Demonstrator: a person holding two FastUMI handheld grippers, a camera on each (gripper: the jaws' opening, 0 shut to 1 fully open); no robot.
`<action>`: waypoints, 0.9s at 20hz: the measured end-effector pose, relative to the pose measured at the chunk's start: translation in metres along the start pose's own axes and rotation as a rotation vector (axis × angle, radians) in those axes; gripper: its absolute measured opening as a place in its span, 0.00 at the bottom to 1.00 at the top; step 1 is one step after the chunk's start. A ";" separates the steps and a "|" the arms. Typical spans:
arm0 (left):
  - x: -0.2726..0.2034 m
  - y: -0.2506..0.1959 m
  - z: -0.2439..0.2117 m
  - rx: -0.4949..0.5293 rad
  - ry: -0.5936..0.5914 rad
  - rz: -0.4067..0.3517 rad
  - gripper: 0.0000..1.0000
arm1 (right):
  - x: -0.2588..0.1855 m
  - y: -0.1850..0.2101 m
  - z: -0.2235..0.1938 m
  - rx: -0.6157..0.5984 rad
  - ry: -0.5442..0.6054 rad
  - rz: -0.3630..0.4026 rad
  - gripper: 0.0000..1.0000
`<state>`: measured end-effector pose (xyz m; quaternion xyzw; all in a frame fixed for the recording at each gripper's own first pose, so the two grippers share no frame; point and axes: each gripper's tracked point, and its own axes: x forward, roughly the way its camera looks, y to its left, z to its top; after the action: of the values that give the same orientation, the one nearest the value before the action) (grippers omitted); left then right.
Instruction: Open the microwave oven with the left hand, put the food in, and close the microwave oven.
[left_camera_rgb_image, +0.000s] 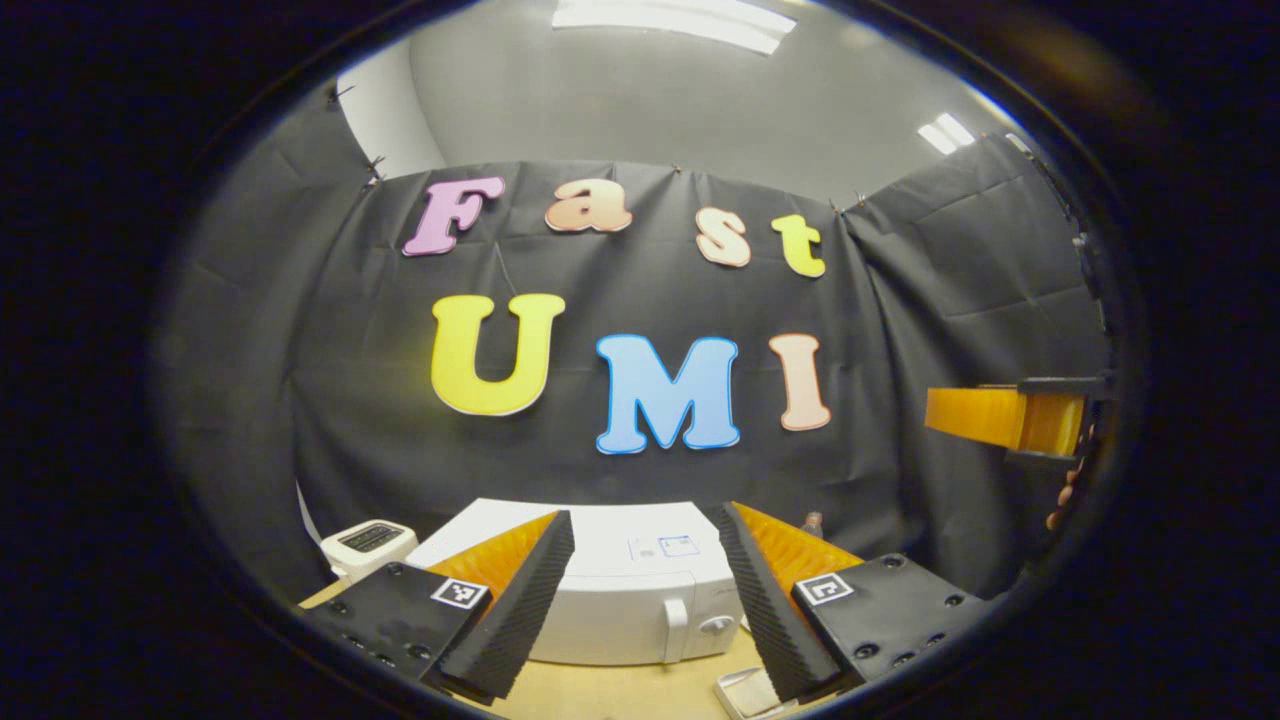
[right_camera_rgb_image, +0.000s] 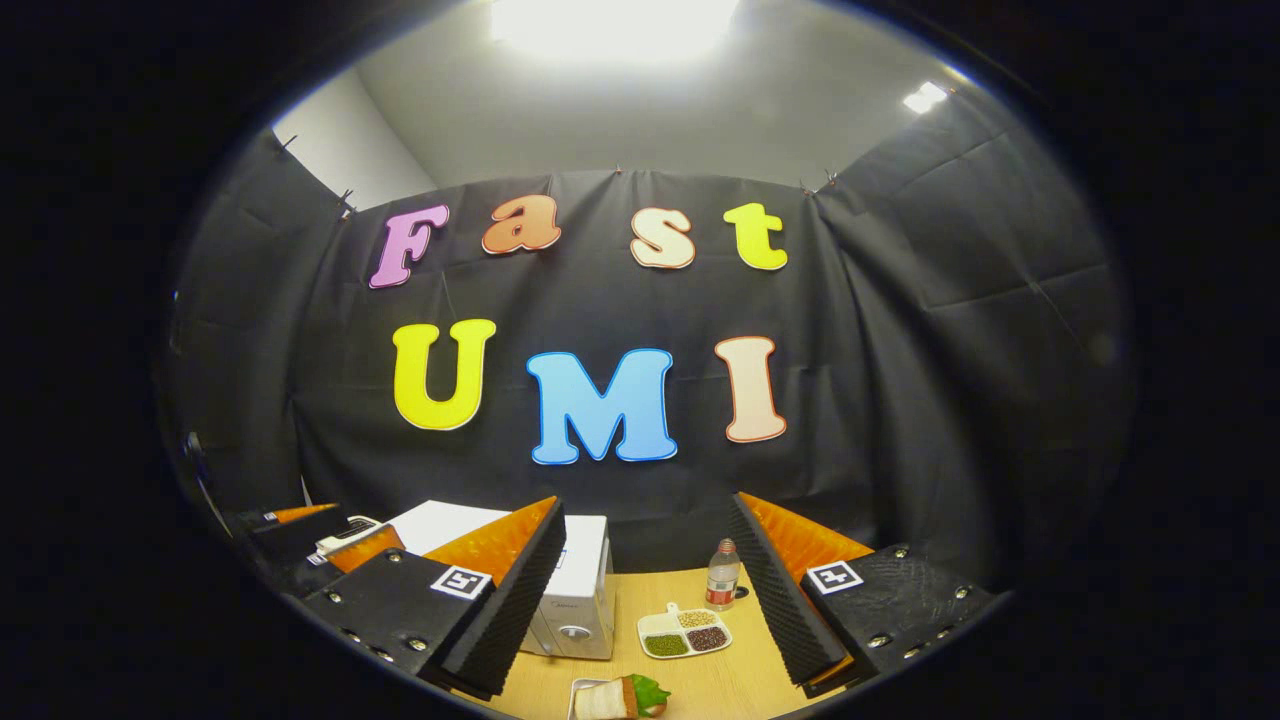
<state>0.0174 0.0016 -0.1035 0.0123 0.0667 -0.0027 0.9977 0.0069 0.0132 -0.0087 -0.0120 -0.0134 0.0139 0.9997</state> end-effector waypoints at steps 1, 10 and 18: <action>0.008 -0.008 -0.018 0.004 0.031 -0.012 0.97 | 0.001 -0.004 -0.001 -0.002 0.003 -0.002 0.99; 0.075 -0.024 -0.161 -0.005 0.285 -0.020 0.97 | 0.023 -0.042 -0.031 0.014 0.078 -0.034 0.99; 0.117 -0.025 -0.248 -0.034 0.433 0.029 0.89 | 0.039 -0.073 -0.039 -0.024 0.108 -0.044 0.99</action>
<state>0.0999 -0.0176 -0.3651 -0.0033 0.2793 0.0157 0.9601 0.0489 -0.0600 -0.0446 -0.0244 0.0403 -0.0088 0.9989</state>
